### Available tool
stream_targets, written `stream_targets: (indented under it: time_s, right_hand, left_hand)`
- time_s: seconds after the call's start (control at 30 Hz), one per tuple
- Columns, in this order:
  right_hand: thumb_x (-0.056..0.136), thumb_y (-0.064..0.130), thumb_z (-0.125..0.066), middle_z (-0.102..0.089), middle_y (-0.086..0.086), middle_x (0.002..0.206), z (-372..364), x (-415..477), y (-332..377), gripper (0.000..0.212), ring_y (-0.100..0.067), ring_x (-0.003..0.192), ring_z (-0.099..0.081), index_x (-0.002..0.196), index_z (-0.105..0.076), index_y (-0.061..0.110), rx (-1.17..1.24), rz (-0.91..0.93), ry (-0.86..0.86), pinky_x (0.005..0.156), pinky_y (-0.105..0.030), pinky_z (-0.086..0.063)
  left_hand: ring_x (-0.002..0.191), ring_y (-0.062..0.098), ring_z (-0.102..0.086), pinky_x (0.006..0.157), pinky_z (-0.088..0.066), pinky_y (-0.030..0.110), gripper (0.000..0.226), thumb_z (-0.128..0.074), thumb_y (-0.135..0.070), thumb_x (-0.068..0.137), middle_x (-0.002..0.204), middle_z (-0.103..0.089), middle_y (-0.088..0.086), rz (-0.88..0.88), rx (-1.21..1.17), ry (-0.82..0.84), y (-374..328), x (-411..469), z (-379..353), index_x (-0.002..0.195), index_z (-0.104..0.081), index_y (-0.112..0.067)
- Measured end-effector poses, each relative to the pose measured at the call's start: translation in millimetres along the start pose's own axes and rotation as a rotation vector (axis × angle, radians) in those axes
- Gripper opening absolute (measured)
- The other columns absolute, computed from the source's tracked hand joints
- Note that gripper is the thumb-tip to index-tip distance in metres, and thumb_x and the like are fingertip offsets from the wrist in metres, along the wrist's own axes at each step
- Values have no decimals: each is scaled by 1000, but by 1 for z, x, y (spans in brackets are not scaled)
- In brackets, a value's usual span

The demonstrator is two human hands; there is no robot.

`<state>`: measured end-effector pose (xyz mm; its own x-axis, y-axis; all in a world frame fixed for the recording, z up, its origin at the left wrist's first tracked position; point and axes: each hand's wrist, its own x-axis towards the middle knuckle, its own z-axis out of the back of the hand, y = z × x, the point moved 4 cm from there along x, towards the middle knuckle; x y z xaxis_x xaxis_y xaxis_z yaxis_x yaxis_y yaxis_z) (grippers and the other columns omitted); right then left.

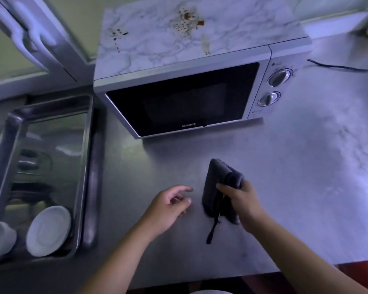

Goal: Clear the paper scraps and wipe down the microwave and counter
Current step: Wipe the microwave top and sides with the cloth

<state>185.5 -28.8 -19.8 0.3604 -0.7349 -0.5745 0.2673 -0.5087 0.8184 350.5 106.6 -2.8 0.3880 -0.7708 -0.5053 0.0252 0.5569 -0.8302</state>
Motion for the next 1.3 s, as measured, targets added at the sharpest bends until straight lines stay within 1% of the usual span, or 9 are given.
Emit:
stream_targets:
  time_s: [0.13,0.23,0.3,0.43,0.57,0.83,1.03,1.13,1.3]
  right_hand:
    - [80,6,-63,-68,29,107,2,2,43,41,5,103,-60,110,-69,34,-408,646,-54,85,-13,-46]
    - [75,9,-72,-64,5,130,-10,1,47,48,-19,122,-57,121,-70,21,-861,1026,-155,100,-32,-46]
    - [70,5,-78,-60,-13,138,-23,19,32,54,-39,129,-54,122,-72,16,-1159,893,-75,100,-51,-44]
    - [81,16,-71,-35,-10,160,-36,36,-17,68,-33,149,-30,146,-51,19,-1469,572,192,117,-59,-22]
    - [54,14,-88,-60,-16,138,-38,39,-19,81,-39,128,-57,132,-66,12,-1412,681,78,100,-68,-41]
    - [66,-3,-77,-67,-14,119,-45,32,-5,58,-43,107,-62,122,-72,13,-1114,652,-52,92,-51,-48]
    - [83,4,-62,-70,22,99,-25,19,13,61,-2,92,-65,103,-66,61,-560,398,-42,77,-25,-51]
    - [89,17,-65,-69,4,62,-4,20,32,21,-16,59,-64,85,-72,36,-324,307,-267,55,-32,-49]
    - [89,11,-64,-64,3,64,8,23,92,7,-9,58,-58,88,-68,17,-153,392,-513,57,-30,-46]
  left_hand:
    - [63,5,-62,60,-51,17,28,-61,1,94,80,-62,-2,-10,-153,-226,5,23,47,102,-70,-25]
    - [64,5,-63,59,-52,17,31,-60,2,94,79,-64,-3,-49,-182,-248,6,41,82,101,-71,-26]
    - [65,7,-63,61,-52,19,31,-60,2,94,84,-65,3,-61,-199,-276,8,55,103,102,-71,-26]
    - [66,10,-61,62,-51,22,32,-58,4,94,85,-65,4,-56,-242,-376,26,66,131,101,-69,-26]
    - [70,15,-61,65,-51,26,30,-58,3,94,86,-64,3,-61,-275,-397,36,70,145,103,-68,-25]
    - [88,15,-61,78,-51,32,34,-60,-1,93,99,-64,1,-56,-257,-421,29,80,167,108,-62,-31]
    - [112,14,-60,101,-44,38,59,-68,-36,72,127,-61,3,-104,-284,-445,-15,84,188,128,-51,-32]
    - [127,11,-51,111,-38,37,74,-66,-50,74,139,-52,1,-200,-308,-448,-49,86,198,141,-42,-31]
    - [117,-9,-55,104,-39,34,72,-61,-73,71,122,-63,-26,-369,-338,-445,-106,89,212,131,-53,-33]
